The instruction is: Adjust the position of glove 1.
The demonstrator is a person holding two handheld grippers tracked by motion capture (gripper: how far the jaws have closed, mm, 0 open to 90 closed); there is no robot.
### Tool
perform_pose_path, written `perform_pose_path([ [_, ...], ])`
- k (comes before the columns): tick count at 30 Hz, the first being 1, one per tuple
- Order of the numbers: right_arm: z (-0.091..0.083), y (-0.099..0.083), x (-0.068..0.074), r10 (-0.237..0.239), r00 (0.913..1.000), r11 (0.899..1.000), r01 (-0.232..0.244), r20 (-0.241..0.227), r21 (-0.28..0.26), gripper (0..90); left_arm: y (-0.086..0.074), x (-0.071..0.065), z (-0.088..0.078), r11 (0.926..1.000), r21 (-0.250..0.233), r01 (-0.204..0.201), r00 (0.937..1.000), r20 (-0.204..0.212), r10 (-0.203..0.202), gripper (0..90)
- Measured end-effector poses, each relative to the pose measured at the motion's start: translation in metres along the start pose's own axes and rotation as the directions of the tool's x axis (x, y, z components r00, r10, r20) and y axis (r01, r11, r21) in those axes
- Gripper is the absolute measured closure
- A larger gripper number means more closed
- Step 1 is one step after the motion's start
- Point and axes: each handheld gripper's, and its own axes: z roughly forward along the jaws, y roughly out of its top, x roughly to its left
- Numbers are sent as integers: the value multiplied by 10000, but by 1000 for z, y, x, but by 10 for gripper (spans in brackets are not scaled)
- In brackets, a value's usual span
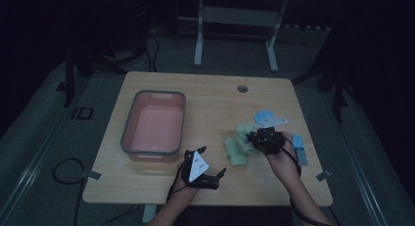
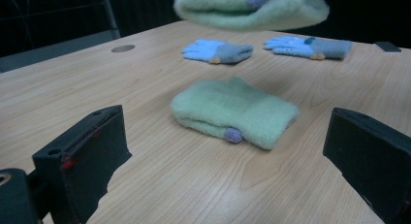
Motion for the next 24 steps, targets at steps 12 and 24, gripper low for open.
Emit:
perform_pose_path([
  [12,28,-9,20,-356,9992,9976,368,-203,595,836,0,0,0,10000,-13,6,10000,17,-6,24],
  [24,53,-25,20,-278,9993,9943,302,-243,1027,809,0,0,0,10000,4,-32,10000,2,32,24],
])
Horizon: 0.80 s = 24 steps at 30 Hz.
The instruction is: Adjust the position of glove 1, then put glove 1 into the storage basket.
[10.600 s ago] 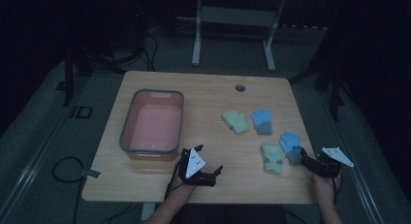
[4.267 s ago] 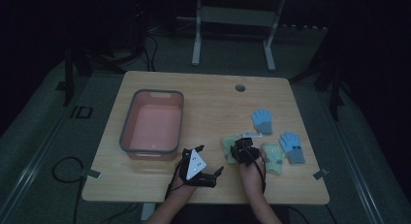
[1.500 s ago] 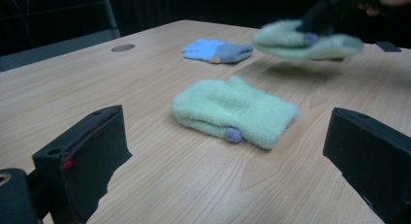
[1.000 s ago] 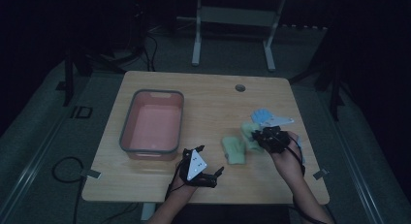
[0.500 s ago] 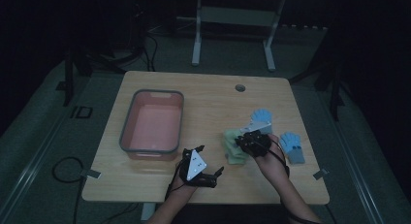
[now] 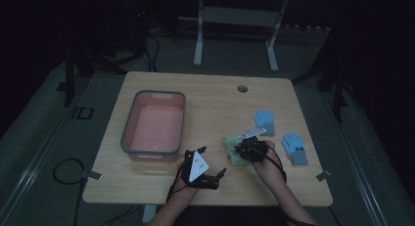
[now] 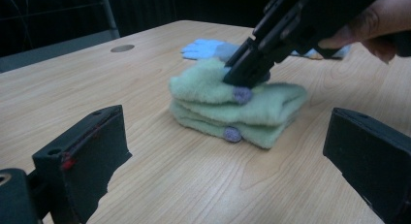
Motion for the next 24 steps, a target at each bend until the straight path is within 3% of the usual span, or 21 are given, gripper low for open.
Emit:
perform_pose_path([
  [8,3,-8,2,362,9986,9993,-366,-387,-118,696,0,-3,0,9997,-52,-234,9997,-19,234,24],
  [13,-14,-7,-1,464,9980,9967,-491,-438,-647,659,1,-3,2,9998,110,-182,9998,19,182,24],
  [16,-24,-6,-9,578,9970,9948,-618,-512,-814,655,3,-6,7,9968,491,-632,9980,-63,636,24],
  [17,-26,-6,-12,672,9963,9935,-717,-534,-882,646,4,-7,10,9946,860,-590,9983,24,590,23],
  [20,-31,-5,-22,776,9953,9919,-830,-588,-964,636,6,-8,10,9935,1068,-404,9991,146,391,25],
  [22,-34,-4,-28,763,9954,9914,-820,-580,-1017,633,11,-9,13,9872,1552,-358,9990,337,309,46],
  [24,-37,-2,-35,875,9942,9889,-943,-631,-1148,617,17,-12,16,9796,1886,-699,9973,345,645,62],
])
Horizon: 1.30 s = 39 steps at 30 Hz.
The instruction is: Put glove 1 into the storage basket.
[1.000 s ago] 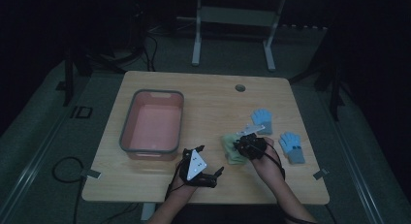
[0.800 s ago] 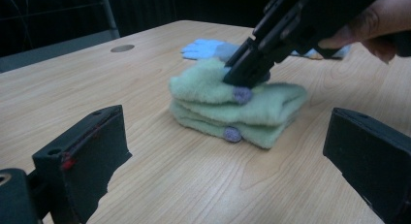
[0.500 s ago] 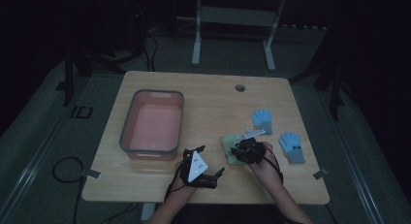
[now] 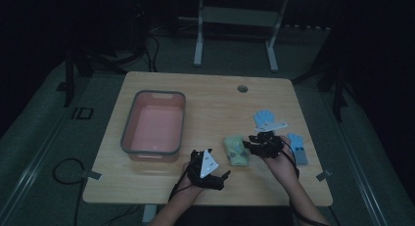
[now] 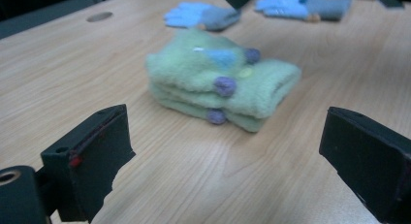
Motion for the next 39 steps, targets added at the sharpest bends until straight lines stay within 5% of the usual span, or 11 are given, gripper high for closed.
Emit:
perform_pose_path([
  [2,-1,3,-5,9,9998,10000,-10,-180,-61,594,4,0,0,9997,-254,-32,9954,955,56,68],
  [7,5,12,-19,41,9968,9997,-61,-800,-238,608,12,-7,10,9958,-286,-864,9849,1481,897,72],
  [10,14,17,-25,65,9932,9998,-89,-1165,-200,588,17,-10,19,9908,-420,-1287,9756,1737,1340,171],
  [14,27,19,-29,101,9858,9996,-147,-1675,-260,533,24,-10,31,9762,-475,-2117,9501,2242,2170,333],
  [21,55,16,-37,674,9713,9977,-628,-2283,273,471,28,0,58,9570,351,-2879,9311,2441,2712,376],
  [24,69,9,-40,1088,9663,9924,-921,-2332,815,432,24,-2,66,9332,807,-3502,9124,2549,3204,398],
  [28,78,3,-43,1437,9552,9856,-1146,-2588,1240,416,23,-4,68,9178,900,-3866,8995,2563,3538,419],
  [30,82,1,-42,1474,9465,9820,-1054,-2871,1565,433,22,-2,69,9231,898,-3740,9048,2539,3419,441],
  [35,86,-5,-43,2056,9162,9727,-1527,-3438,1746,582,24,-4,70,9009,1020,-4218,8951,2053,3958,617],
  [37,84,-6,-45,2274,9065,9697,-1772,-3557,1684,661,29,-3,68,9067,1091,-4074,9006,2123,3792,691],
  [39,79,-4,-45,2451,9004,9669,-2000,-3595,1584,704,33,2,68,9239,1170,-3642,9136,2374,3301,721],
])
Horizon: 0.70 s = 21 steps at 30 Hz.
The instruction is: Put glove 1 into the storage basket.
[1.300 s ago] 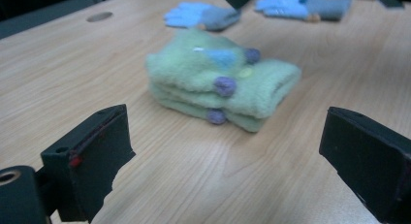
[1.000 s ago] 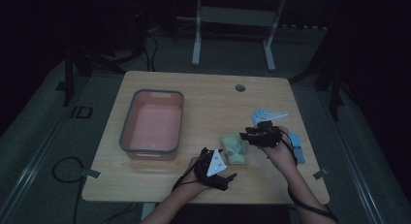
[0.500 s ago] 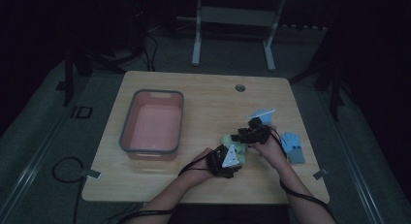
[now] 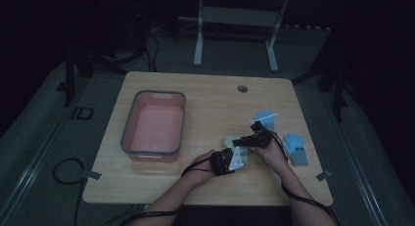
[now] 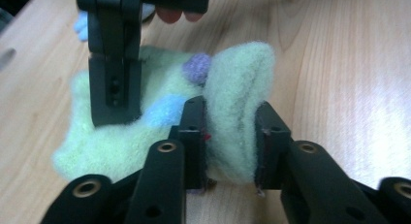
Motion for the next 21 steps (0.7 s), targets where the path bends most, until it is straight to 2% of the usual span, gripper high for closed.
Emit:
perform_pose_path([
  [2,-3,2,1,41,10000,10000,-41,66,-6,722,2,4,-3,10000,93,37,9999,106,-38,735],
  [5,-8,6,4,103,9999,9997,-103,-10,-233,729,8,8,-8,9995,187,-238,9997,-17,238,737],
  [7,-13,9,7,98,9998,9986,-106,-150,-522,729,12,11,-13,9994,178,-296,9996,37,295,737],
  [9,-14,10,8,74,9999,9984,-83,-154,-565,729,16,15,-19,9992,171,-352,9993,100,350,737],
  [11,-23,16,17,-173,9998,9968,177,67,-775,728,20,19,-26,9990,130,-417,9991,97,416,740],
  [16,-28,23,30,-604,9975,9941,635,370,-881,729,26,25,-39,9987,143,-493,9986,188,490,741],
  [19,-32,27,34,-705,9972,9922,725,235,-1010,730,29,27,-47,9977,155,-662,9977,118,660,742],
  [21,-33,28,35,-676,9976,9915,688,141,-1102,730,30,30,-52,9980,141,-621,9980,108,619,741],
])
